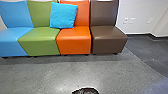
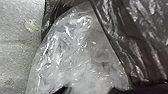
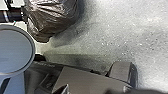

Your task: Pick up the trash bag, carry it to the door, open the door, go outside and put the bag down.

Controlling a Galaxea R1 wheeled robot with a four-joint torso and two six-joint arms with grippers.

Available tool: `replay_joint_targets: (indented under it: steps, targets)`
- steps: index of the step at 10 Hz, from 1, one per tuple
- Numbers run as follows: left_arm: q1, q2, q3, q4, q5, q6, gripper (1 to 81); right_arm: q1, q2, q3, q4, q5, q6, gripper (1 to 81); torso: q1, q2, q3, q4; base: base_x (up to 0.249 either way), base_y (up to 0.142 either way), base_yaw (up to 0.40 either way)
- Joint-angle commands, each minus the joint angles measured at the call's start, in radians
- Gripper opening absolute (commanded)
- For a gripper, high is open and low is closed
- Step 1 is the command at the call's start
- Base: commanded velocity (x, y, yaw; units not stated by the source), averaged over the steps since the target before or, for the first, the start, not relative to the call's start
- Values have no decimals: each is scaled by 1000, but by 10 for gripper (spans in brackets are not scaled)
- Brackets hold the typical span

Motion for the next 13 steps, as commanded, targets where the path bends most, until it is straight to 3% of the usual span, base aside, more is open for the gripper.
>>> replay_joint_targets:
  steps: [1, 2, 3, 9, 10, 13]
  targets:
    - [-79, -1, -4, 4, 83, 2, 811, 67, -51, 35, 15, -48, 2, 811, 0, 0, 0, 0, 0, 0, 0]
    - [-79, -2, -4, 4, 83, 1, 811, 67, -50, 32, 15, -50, 2, 811, 0, 0, 0, 0, 0, 0, 0]
    - [-78, -4, -4, 3, 84, 1, 10, 67, -48, 32, 15, -50, 2, 811, 0, 0, 0, 0, 0, 0, 0]
    - [-79, -2, -2, 1, 95, 2, 10, 67, -46, 29, 15, -50, 2, 811, 0, 0, 0, 0, 0, 0, 0]
    - [-79, -2, 0, 0, 96, 2, 10, 67, -46, 27, 14, -50, 2, 811, -64, 100, 0, 0, 0, 0, 0]
    - [-78, -8, 6, 7, 104, 18, 10, 67, -45, 20, 15, -48, 2, 811, -74, 116, 0, 0, 0, 0, 0]
